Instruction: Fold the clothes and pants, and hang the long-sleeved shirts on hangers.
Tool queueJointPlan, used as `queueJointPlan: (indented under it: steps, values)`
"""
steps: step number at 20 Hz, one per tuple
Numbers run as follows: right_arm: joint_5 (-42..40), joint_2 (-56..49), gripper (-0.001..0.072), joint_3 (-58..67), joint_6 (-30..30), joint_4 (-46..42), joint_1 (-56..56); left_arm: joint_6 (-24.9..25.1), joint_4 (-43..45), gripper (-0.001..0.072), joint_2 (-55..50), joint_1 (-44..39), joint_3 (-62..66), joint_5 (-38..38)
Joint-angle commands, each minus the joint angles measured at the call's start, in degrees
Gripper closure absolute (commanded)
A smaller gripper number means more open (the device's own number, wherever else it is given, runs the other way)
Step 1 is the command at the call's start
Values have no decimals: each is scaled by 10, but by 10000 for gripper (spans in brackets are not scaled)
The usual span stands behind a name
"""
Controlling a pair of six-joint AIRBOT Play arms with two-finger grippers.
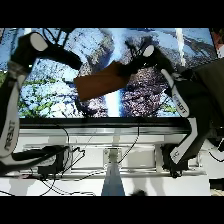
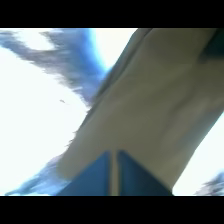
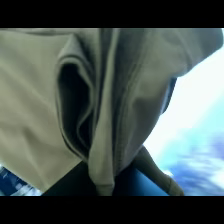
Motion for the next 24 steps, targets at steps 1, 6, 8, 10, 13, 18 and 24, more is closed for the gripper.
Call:
queueJointPlan:
  steps: [1, 6, 8, 10, 13, 18, 24]
  values:
    - [-4, 100, 700, 36, 87, -151, -40, 0, 118, 691, 77, 6, 0, -12]
    - [29, 291, 700, 37, 230, -284, -177, 0, 119, 691, 130, 6, 0, -11]
    - [69, 362, 700, 37, 269, -324, -249, 0, 119, 691, 130, 6, 0, -11]
    - [109, 427, 699, 37, 298, -367, -328, 0, 119, 691, 128, 6, 0, -11]
    - [140, 504, 699, 37, 318, -421, -464, 0, 119, 691, 126, 6, 0, -11]
    - [294, 519, 387, 33, 318, -430, -663, 0, 119, 692, 125, 6, 0, -11]
    - [329, 515, 93, 30, 282, -358, -698, 0, 119, 691, 125, 6, 0, -11]
